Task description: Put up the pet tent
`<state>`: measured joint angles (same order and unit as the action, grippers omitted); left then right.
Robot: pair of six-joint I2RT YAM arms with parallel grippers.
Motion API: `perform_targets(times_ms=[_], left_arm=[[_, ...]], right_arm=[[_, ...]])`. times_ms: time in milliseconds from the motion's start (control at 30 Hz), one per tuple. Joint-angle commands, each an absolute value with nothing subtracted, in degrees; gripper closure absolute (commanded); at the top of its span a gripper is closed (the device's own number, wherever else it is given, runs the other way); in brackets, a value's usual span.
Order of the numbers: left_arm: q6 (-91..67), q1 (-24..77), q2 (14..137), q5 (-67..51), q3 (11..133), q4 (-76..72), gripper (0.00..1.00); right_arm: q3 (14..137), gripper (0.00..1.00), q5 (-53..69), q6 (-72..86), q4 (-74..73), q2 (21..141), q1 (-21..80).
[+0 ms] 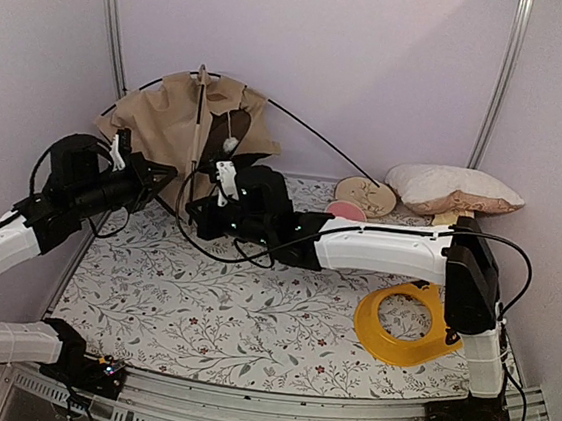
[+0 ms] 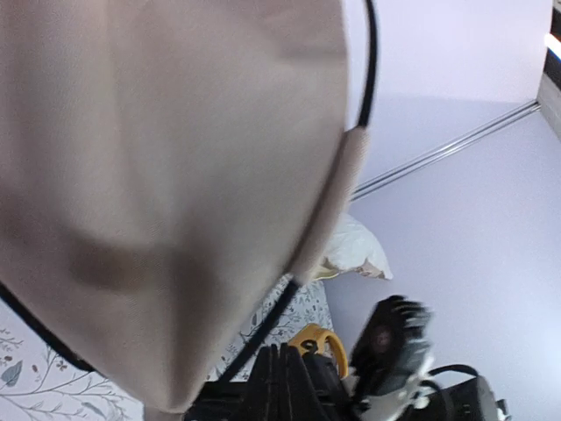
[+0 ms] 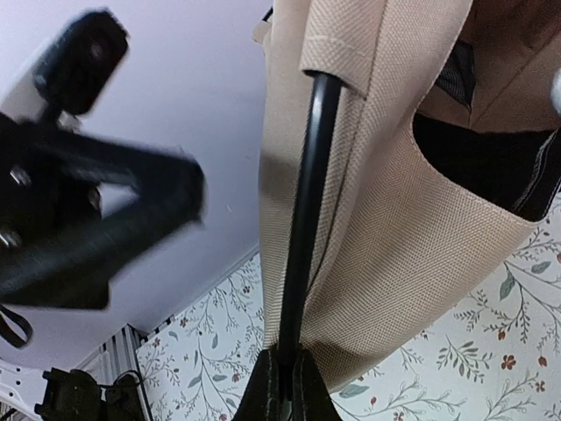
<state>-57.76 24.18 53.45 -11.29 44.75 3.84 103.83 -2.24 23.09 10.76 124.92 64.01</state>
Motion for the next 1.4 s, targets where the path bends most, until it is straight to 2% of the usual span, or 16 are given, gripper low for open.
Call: perform_targets(times_ms=[0,100,300,367,433,533,767,1033,1200,1367], left_arm=[[-59.87,24.13,51.88,-13.69,46.93,-5.54,1.0],[-59.26,26.87,51.22,-12.35,46.98,-3.63,1.0],[-51.37,29.35,48.27,-1.3,45.56,9.34,1.0],[-50.63,29.35,47.35,0.03,42.3,10.22,0.91],[-50.51,29.45,46.88,-0.61,39.1,9.33,0.82],[-49.74,30.61,46.88,-1.9,35.07,6.17,0.76],[-47.37,33.44,50.12,-0.48,31.45,1.44,0.7],[-47.09,34.28,49.6,-2.58,26.09,-7.48,0.56],[-49.56,34.27,47.5,-5.09,22.39,-16.41,0.53],[-45.42,35.09,46.42,-6.05,24.15,-15.37,0.55]], right_arm=[[106.84,1.0,0.47,24.83,2.33,128.01,60.94],[109.16,1.0,1.66,25.72,1.79,128.5,58.45],[113.29,1.0,7.06,25.92,-0.48,129.09,57.12],[113.28,1.0,8.77,26.54,-0.94,128.34,57.1],[113.12,1.0,10.2,27.57,-1.21,127.28,57.08],[113.12,1.0,11.8,28.39,-1.23,125.64,57.13],[114.53,1.0,15.0,29.8,-2.72,123.09,57.2],[114.94,1.0,18.15,32.6,-2.87,120.99,57.3],[115.3,1.0,19.1,33.69,-2.45,120.5,57.47],[115.88,1.0,19.51,34.43,-2.43,120.17,57.84]])
